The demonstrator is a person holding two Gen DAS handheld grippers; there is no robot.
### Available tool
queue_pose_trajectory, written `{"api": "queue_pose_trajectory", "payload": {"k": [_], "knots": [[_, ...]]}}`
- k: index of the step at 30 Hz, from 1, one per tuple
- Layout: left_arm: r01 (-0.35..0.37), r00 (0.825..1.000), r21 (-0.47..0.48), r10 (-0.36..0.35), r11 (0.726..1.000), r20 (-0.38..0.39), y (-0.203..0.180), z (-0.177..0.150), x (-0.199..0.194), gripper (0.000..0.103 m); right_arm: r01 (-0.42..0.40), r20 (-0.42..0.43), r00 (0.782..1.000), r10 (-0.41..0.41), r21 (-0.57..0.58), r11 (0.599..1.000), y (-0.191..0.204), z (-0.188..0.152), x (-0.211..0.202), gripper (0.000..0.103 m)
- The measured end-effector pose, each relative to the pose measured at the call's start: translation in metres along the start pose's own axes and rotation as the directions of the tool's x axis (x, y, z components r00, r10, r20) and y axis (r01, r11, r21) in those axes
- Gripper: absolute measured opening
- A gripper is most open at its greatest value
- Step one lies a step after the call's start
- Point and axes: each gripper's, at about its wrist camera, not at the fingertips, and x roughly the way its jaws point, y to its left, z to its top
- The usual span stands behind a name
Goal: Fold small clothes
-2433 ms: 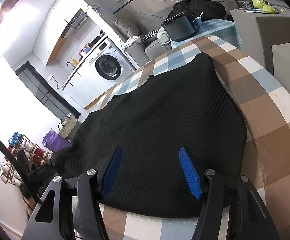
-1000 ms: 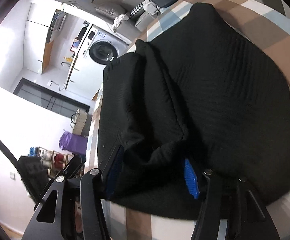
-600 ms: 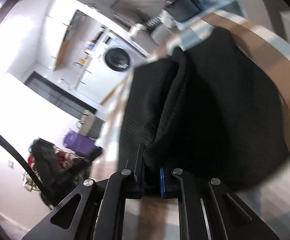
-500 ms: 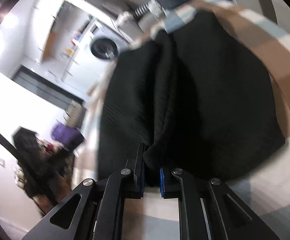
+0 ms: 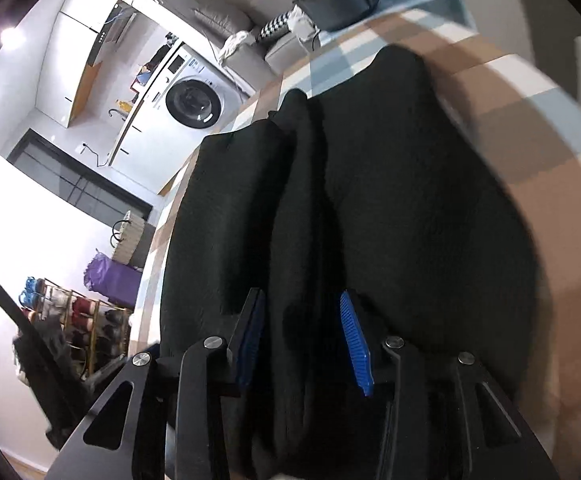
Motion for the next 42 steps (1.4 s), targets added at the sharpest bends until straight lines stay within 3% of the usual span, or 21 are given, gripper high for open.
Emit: {"api": "queue_pose_trajectory", "payload": {"k": [4, 7, 9, 14, 16, 20, 24, 27, 28, 29, 30, 33, 35, 39, 42], "knots": [[-0.004, 1.0, -0.033, 0.004, 0.999, 0.015, 0.008, 0.002, -0.005, 0.059, 0.053, -0.006, 0.999, -0.053, -0.031, 0.998, 0.006, 0.013, 0.009, 0.005], [0.002, 0.999, -0.052, 0.001, 0.999, 0.042, 0.012, 0.006, -0.012, 0.059, 0.046, 0.105, 0.994, -0.029, -0.168, 0.985, 0.034, 0.01, -0.018, 0.004], [0.009, 0.999, -0.054, -0.006, 0.999, 0.054, 0.013, 0.01, -0.013, 0.059, 0.078, 0.125, 0.99, -0.059, -0.152, 0.985, 0.03, 0.005, -0.031, 0.004], [-0.005, 1.0, -0.011, 0.005, 1.0, 0.02, 0.004, 0.013, 0.0, 0.059, 0.194, 0.011, 0.981, -0.194, -0.114, 0.974, 0.0, 0.0, -0.016, 0.007], [-0.022, 1.0, 0.01, 0.023, 1.0, -0.018, 0.0, 0.01, 0.008, 0.059, 0.171, 0.032, 0.985, -0.169, -0.095, 0.981, 0.0, -0.001, -0.027, 0.011], [-0.052, 0.998, 0.026, 0.053, 0.998, -0.038, -0.004, 0.007, 0.015, 0.059, 0.125, 0.107, 0.988, -0.114, -0.099, 0.987, 0.012, -0.006, -0.056, 0.032], [-0.044, 0.998, 0.017, 0.045, 0.999, -0.041, -0.002, 0.008, 0.016, 0.059, 0.008, 0.026, 1.0, -0.004, -0.144, 0.989, 0.038, -0.005, -0.036, 0.042], [-0.027, 0.999, 0.003, 0.027, 1.0, -0.031, 0.001, 0.008, 0.011, 0.059, 0.006, -0.049, 0.999, -0.014, -0.15, 0.989, 0.048, -0.006, -0.004, 0.041], [-0.021, 1.0, -0.004, 0.021, 1.0, -0.021, 0.003, 0.007, 0.008, 0.059, 0.02, -0.052, 0.998, -0.029, -0.15, 0.988, 0.049, -0.005, 0.005, 0.034], [-0.02, 1.0, -0.011, 0.019, 1.0, -0.012, 0.004, 0.006, 0.004, 0.059, 0.033, -0.061, 0.997, -0.043, -0.149, 0.988, 0.05, -0.011, 0.008, 0.015], [-0.018, 1.0, -0.02, 0.018, 1.0, -0.001, 0.006, 0.005, 0.001, 0.059, 0.044, -0.074, 0.996, -0.055, -0.142, 0.989, 0.048, -0.01, 0.011, 0.01], [-0.009, 1.0, -0.044, 0.01, 0.999, 0.021, 0.012, 0.004, -0.009, 0.059, -0.003, 0.035, 0.999, 0.01, -0.207, 0.978, 0.064, -0.006, -0.016, 0.009], [0.009, 1.0, -0.045, -0.008, 0.999, 0.023, 0.014, 0.005, -0.01, 0.059, -0.003, 0.05, 0.999, 0.013, -0.211, 0.978, 0.064, -0.002, -0.025, 0.009], [0.009, 1.0, -0.011, -0.009, 1.0, -0.016, 0.01, 0.003, -0.004, 0.06, 0.04, -0.011, 0.999, -0.041, -0.119, 0.992, 0.037, 0.001, -0.008, 0.01], [0.013, 0.999, 0.013, -0.012, 1.0, -0.047, 0.006, -0.003, -0.003, 0.059, -0.018, -0.077, 0.997, 0.013, -0.067, 0.998, 0.025, -0.01, -0.011, 0.018]]}}
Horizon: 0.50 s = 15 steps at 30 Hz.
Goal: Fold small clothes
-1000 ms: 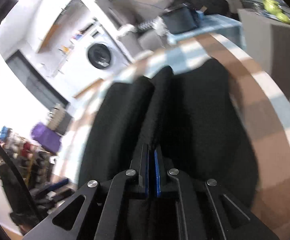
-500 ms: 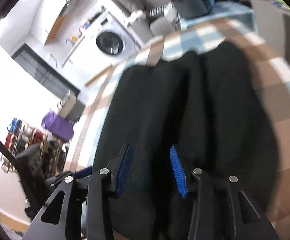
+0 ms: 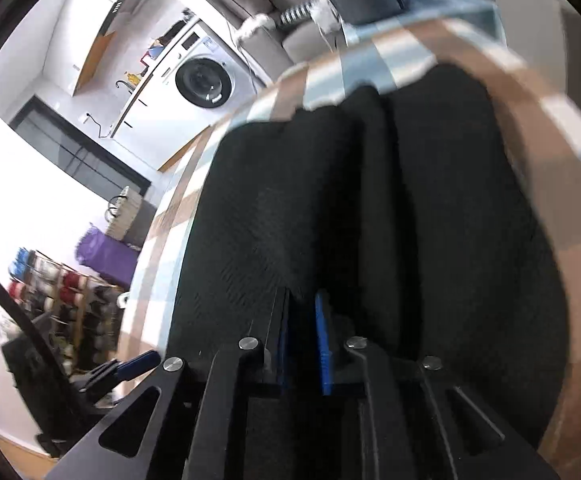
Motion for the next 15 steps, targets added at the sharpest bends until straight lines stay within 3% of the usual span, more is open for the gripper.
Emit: {"api": "queue_pose_trajectory", "payload": {"k": [4, 8, 9, 10, 11, 13, 15], "knots": [[-0.003, 0.999, 0.022, 0.004, 1.0, -0.031, -0.002, -0.011, 0.0, 0.06, -0.084, -0.061, 0.995, 0.08, -0.063, 0.994, 0.008, -0.034, -0.015, 0.033], [-0.002, 0.999, 0.03, 0.003, 1.0, -0.038, -0.002, -0.018, -0.003, 0.06, -0.089, -0.103, 0.992, 0.076, -0.129, 0.988, 0.015, -0.065, -0.021, 0.034], [-0.004, 0.999, 0.033, 0.005, 0.999, -0.038, -0.002, -0.02, -0.004, 0.06, -0.067, -0.076, 0.996, 0.056, -0.15, 0.987, 0.016, -0.069, -0.024, 0.031], [-0.006, 0.999, 0.034, 0.007, 0.999, -0.036, -0.003, -0.02, -0.004, 0.06, -0.054, -0.06, 0.997, 0.045, -0.155, 0.986, 0.017, -0.07, -0.025, 0.014], [-0.006, 0.999, 0.034, 0.008, 0.999, -0.035, -0.002, -0.02, -0.005, 0.06, -0.052, -0.053, 0.998, 0.045, -0.158, 0.986, 0.018, -0.07, -0.027, 0.005], [-0.007, 1.0, 0.032, 0.008, 0.999, -0.031, -0.002, -0.02, -0.007, 0.06, -0.086, 0.002, 0.996, 0.088, -0.188, 0.978, 0.024, -0.07, -0.043, 0.005], [-0.007, 1.0, 0.027, 0.008, 1.0, -0.025, -0.001, -0.02, -0.008, 0.06, -0.059, -0.014, 0.998, 0.057, -0.189, 0.98, 0.024, -0.068, -0.044, 0.005]]}}
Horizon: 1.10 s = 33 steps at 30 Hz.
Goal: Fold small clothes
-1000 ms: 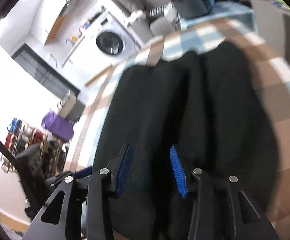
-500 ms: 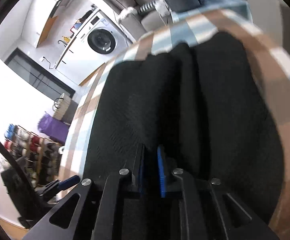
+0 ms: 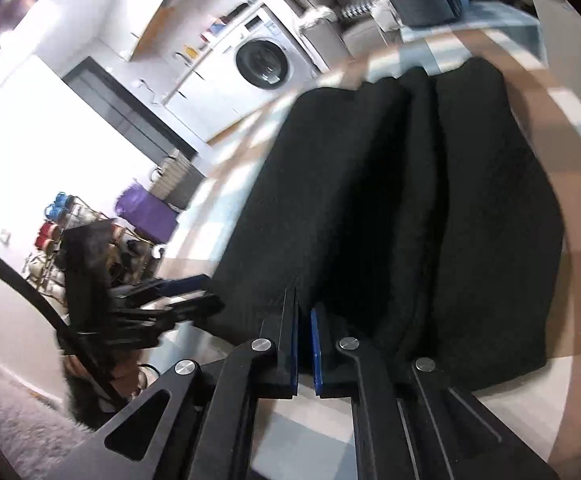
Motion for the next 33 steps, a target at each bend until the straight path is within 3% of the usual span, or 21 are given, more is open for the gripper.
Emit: {"api": "queue_pose_trajectory", "payload": {"k": [2, 4, 6, 8, 9, 12, 17, 20, 23, 26, 30, 33], "knots": [[-0.002, 1.0, -0.013, 0.002, 1.0, -0.004, 0.001, 0.0, 0.001, 0.06, 0.087, -0.078, 0.993, -0.085, 0.02, 0.996, -0.009, 0.002, 0.017, 0.005], [-0.009, 1.0, -0.021, 0.009, 1.0, 0.0, 0.002, 0.0, 0.001, 0.06, 0.076, -0.093, 0.993, -0.072, 0.049, 0.996, -0.017, 0.001, 0.019, 0.007], [-0.006, 1.0, -0.028, 0.007, 1.0, 0.015, 0.003, 0.002, -0.002, 0.06, 0.055, -0.049, 0.997, -0.053, 0.05, 0.997, -0.016, 0.004, 0.01, 0.014], [0.006, 0.999, -0.042, -0.004, 0.999, 0.037, 0.005, 0.005, -0.005, 0.06, 0.069, 0.019, 0.997, -0.07, 0.066, 0.995, -0.022, 0.01, -0.002, 0.031], [0.01, 0.999, -0.052, -0.008, 0.999, 0.046, 0.006, 0.007, -0.006, 0.06, 0.083, 0.044, 0.995, -0.086, 0.083, 0.993, -0.027, 0.014, -0.005, 0.034], [0.021, 0.998, -0.084, -0.016, 0.996, 0.062, 0.01, 0.015, -0.005, 0.06, 0.156, 0.055, 0.985, -0.164, 0.121, 0.98, -0.043, 0.028, 0.003, 0.035], [0.022, 0.997, -0.132, -0.013, 0.991, 0.073, 0.018, 0.027, 0.002, 0.06, 0.143, 0.038, 0.988, -0.15, 0.151, 0.978, -0.074, 0.056, 0.023, 0.035], [-0.002, 0.997, -0.141, 0.013, 0.99, 0.074, 0.02, 0.032, 0.005, 0.06, 0.157, 0.044, 0.985, -0.165, 0.145, 0.977, -0.076, 0.072, 0.034, 0.031], [-0.001, 0.997, -0.147, 0.012, 0.989, 0.074, 0.021, 0.036, 0.007, 0.06, 0.19, 0.023, 0.981, -0.194, 0.121, 0.974, -0.07, 0.084, 0.05, 0.007], [-0.006, 0.997, -0.148, 0.017, 0.989, 0.072, 0.021, 0.04, 0.008, 0.06, 0.18, 0.069, 0.981, -0.183, 0.046, 0.983, -0.053, 0.084, 0.046, 0.004], [-0.003, 0.997, -0.136, 0.014, 0.991, 0.078, 0.018, 0.045, 0.008, 0.06, 0.191, 0.199, 0.962, -0.185, -0.015, 0.981, -0.034, 0.086, -0.001, 0.004], [-0.002, 0.997, -0.127, 0.012, 0.992, 0.074, 0.015, 0.047, 0.012, 0.06, 0.284, 0.214, 0.935, -0.284, 0.033, 0.958, -0.051, 0.079, -0.019, 0.004]]}}
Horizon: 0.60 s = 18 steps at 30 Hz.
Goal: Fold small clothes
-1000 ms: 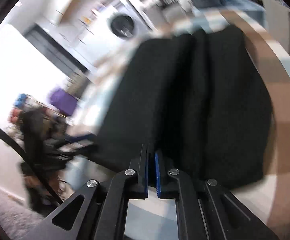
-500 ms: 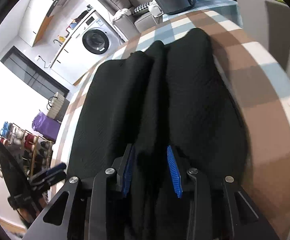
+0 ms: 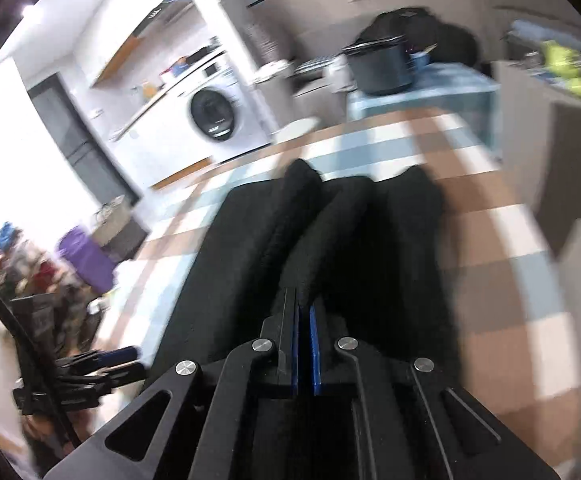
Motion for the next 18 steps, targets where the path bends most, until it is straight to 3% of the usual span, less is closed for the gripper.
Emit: {"api": "queue_pose_trajectory", "payload": {"k": [2, 6, 8, 13, 16, 18], "knots": [[0.002, 1.0, 0.006, -0.002, 1.0, -0.02, -0.004, 0.0, 0.006, 0.06, 0.053, -0.048, 0.998, -0.05, 0.06, 0.997, -0.026, -0.008, 0.01, 0.004], [0.003, 1.0, 0.031, -0.002, 1.0, -0.028, -0.011, -0.002, 0.01, 0.06, 0.044, -0.124, 0.992, -0.031, 0.107, 0.993, -0.048, -0.016, 0.027, 0.006], [0.006, 1.0, 0.034, -0.005, 0.999, -0.027, -0.014, -0.003, 0.01, 0.06, 0.032, -0.134, 0.991, -0.015, 0.124, 0.992, -0.049, -0.019, 0.033, 0.012], [0.004, 0.999, 0.037, -0.003, 0.999, -0.033, -0.015, -0.004, 0.012, 0.06, -0.016, -0.096, 0.995, 0.031, 0.154, 0.988, -0.054, -0.004, 0.041, 0.014], [0.001, 1.0, 0.039, 0.0, 0.999, -0.028, -0.016, -0.005, 0.011, 0.06, -0.017, -0.075, 0.997, 0.028, 0.138, 0.99, -0.044, 0.006, 0.045, 0.005], [0.003, 1.0, 0.038, -0.002, 0.999, -0.021, -0.015, -0.004, 0.009, 0.06, -0.063, -0.002, 0.998, 0.064, 0.09, 0.994, -0.033, 0.014, 0.029, 0.004]]}}
